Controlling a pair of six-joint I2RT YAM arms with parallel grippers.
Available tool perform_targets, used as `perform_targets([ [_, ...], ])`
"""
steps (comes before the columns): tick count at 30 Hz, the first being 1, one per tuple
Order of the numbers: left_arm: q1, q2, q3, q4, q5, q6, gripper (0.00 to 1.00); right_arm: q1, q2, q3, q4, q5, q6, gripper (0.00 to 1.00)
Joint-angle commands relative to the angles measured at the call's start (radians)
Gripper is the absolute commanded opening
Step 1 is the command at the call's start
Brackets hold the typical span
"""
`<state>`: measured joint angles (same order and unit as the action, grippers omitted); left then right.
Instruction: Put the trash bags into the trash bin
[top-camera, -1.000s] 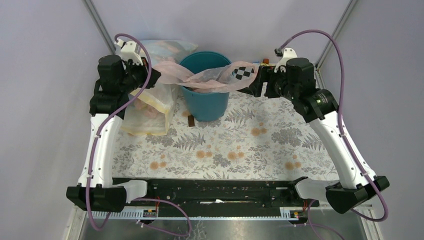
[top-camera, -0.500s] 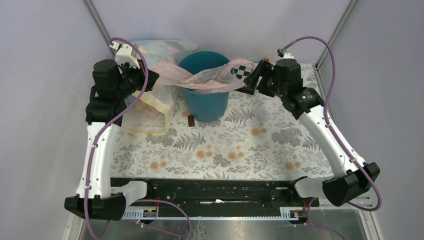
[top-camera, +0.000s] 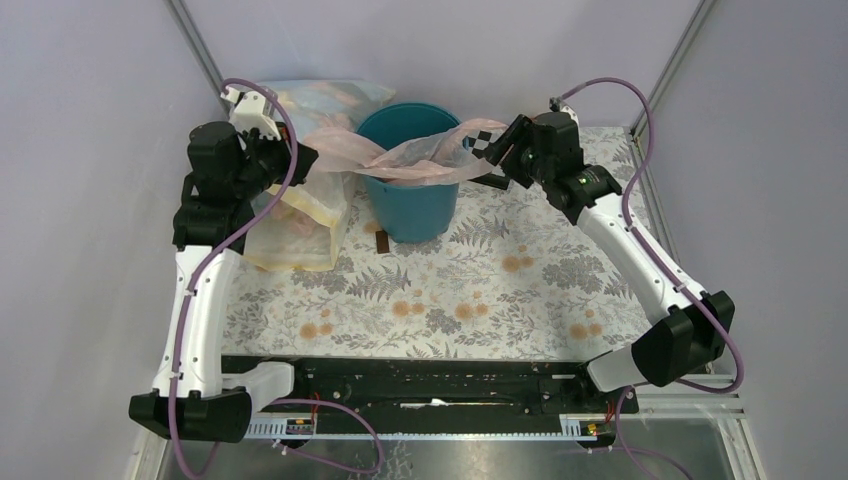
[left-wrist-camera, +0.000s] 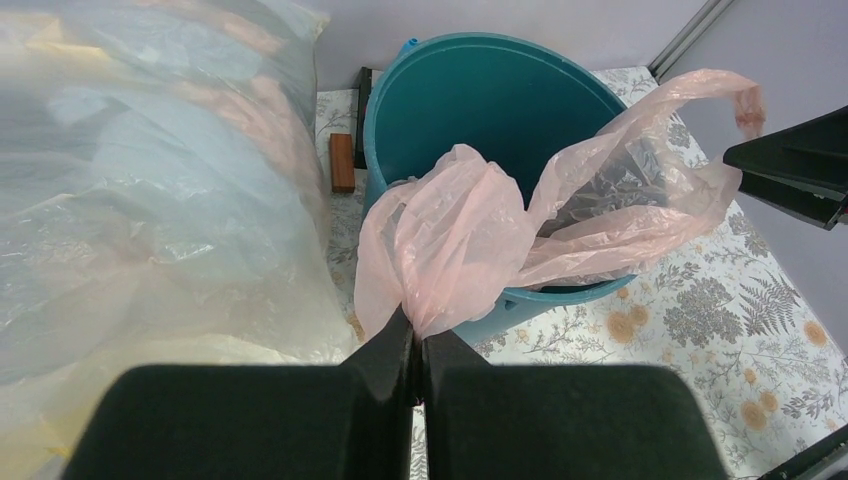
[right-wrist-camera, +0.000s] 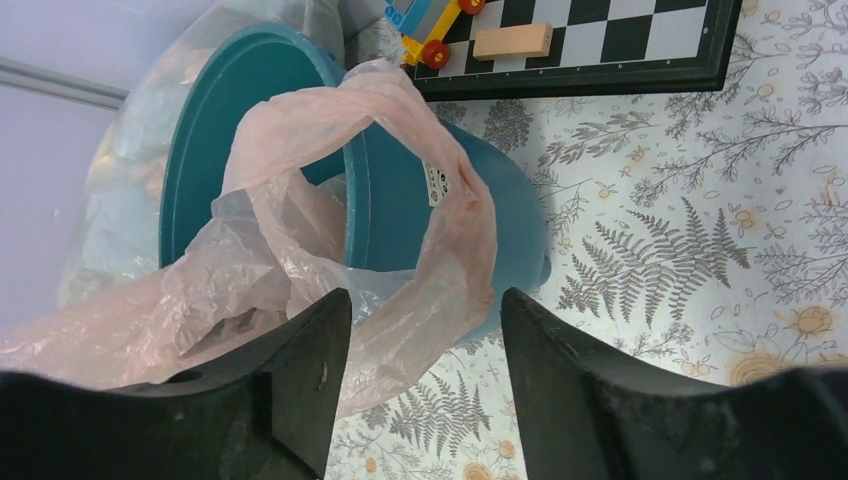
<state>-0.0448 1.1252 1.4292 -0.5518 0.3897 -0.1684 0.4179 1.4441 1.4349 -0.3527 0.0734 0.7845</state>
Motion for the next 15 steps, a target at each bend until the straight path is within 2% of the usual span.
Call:
perform_targets([
  [1,0.000,-0.036,-0.003,0.035,-0.026,-0.016,0.00,-0.004,-0.002,0.042,0.018,0.043,0.046,0.58],
  [3,0.000,-0.040,-0.005,0.035,-0.033,-0.018,0.00,-0.004,-0.016,0.032,0.016,0.045,0.036,0.43],
  [6,0.000,-0.053,-0.012,0.035,-0.053,-0.032,0.00,-0.004,-0.052,0.005,0.011,0.048,0.012,0.14],
  [8,0.000,-0.061,-0.017,0.031,-0.066,-0.046,0.00,-0.004,-0.075,-0.023,0.011,0.049,-0.007,0.01],
  [15,0.000,-0.090,-0.063,-0.032,-0.154,-0.153,0.00,-0.004,-0.152,-0.131,0.006,0.063,-0.049,0.00],
])
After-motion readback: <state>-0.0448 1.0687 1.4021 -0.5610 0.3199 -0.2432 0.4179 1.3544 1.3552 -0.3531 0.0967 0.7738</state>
